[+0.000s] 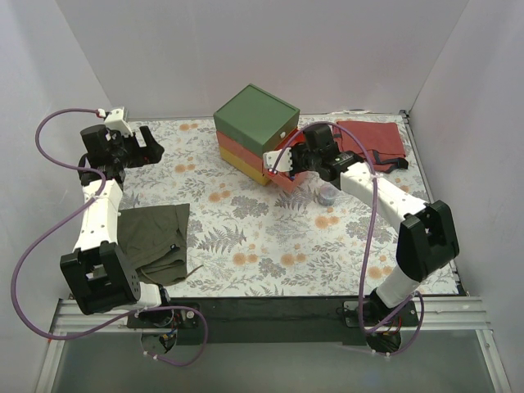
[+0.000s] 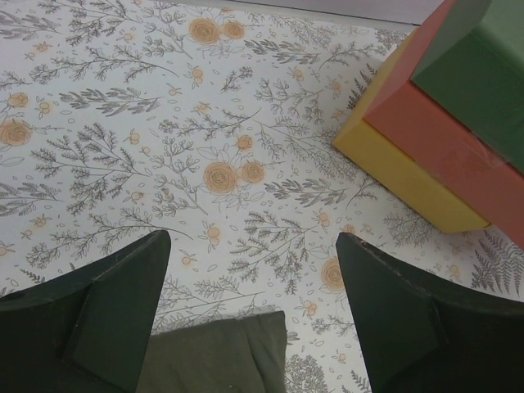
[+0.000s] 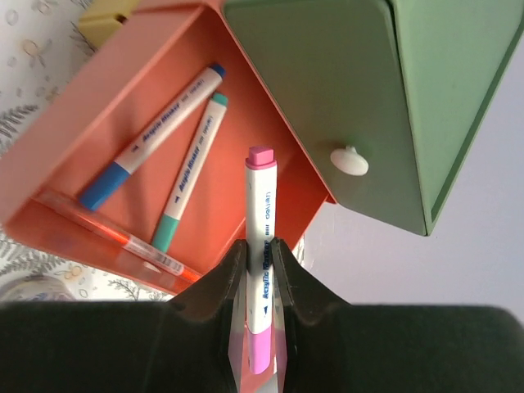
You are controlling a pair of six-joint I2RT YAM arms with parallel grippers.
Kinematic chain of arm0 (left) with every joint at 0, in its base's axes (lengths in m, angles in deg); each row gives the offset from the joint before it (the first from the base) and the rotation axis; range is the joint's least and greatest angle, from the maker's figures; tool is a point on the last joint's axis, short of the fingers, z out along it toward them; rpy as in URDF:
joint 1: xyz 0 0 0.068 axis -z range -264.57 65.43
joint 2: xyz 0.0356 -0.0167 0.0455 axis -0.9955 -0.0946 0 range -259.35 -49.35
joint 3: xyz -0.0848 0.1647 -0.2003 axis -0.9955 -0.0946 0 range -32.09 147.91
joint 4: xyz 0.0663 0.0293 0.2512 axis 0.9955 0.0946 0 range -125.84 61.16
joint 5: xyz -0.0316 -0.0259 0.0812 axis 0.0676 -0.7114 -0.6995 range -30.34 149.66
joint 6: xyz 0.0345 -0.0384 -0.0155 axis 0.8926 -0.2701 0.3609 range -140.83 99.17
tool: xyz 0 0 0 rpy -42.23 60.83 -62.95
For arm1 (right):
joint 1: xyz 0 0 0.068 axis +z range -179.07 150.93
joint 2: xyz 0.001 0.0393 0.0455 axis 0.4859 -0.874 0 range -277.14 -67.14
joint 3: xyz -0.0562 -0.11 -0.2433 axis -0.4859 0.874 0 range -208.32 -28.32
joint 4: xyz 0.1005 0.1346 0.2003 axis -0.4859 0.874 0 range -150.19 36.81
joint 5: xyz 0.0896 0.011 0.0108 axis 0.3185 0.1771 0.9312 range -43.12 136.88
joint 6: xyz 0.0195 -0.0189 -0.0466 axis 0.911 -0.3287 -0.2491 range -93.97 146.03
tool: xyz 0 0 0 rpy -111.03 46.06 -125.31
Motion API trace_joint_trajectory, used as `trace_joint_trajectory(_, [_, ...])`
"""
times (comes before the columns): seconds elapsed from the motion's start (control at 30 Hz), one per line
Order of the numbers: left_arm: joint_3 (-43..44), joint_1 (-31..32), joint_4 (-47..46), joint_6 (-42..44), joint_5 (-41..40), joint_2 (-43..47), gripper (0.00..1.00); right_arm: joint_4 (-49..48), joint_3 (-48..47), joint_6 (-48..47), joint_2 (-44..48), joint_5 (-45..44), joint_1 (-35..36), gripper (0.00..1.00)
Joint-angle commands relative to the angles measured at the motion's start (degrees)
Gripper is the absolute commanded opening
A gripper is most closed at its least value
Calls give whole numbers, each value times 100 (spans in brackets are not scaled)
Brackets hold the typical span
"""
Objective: Sort the stationery into containers
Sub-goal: Place the pen in the drawer.
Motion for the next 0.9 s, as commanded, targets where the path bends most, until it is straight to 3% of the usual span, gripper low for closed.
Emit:
trace_joint_trajectory(0.0, [-78, -27, 89, 66, -40, 318, 83, -31, -462, -526, -162, 137, -137, 9])
trace_joint_trajectory(0.17, [-34, -27, 89, 109, -58, 274, 84, 31, -410, -263, -153, 374, -137, 52])
trace_joint_trajectory(0.33, [-25, -18, -59, 110, -67, 90, 84, 31, -304, -210, -118, 410, -137, 56])
trace_joint_trajectory(0.5, [19, -27, -508, -75, 231, -183, 84, 31, -690, 307, -118, -152, -163, 63])
trace_joint_trajectory(0.6, [194, -27, -1026, -145, 732, -595, 84, 162, -1453, 1702, -171, -520, -338, 69])
trace_joint_trajectory(0.67, [308, -18, -1500, -398, 995, -1094, 84, 688, -2102, 3042, -223, -113, -532, 73])
trace_joint_trajectory(0.77, [1106, -18, -1607, -1134, 1224, -2068, 79, 1513, -2527, 4127, -303, 644, -998, 64])
trace_joint_trajectory(0.8, [1709, -18, -1607, -1330, 1260, -2351, 73, 1664, -2572, 4402, -329, 734, -1234, 59])
trace_joint_trajectory(0.83, [2011, -9, -1616, -1471, 1304, -2598, 70, 1814, -2616, 4605, -355, 883, -1375, 52])
trace_joint_trajectory(0.87, [2319, 17, -1607, -1603, 1374, -3122, 66, 2067, -2607, 5129, -408, 1224, -1524, 34])
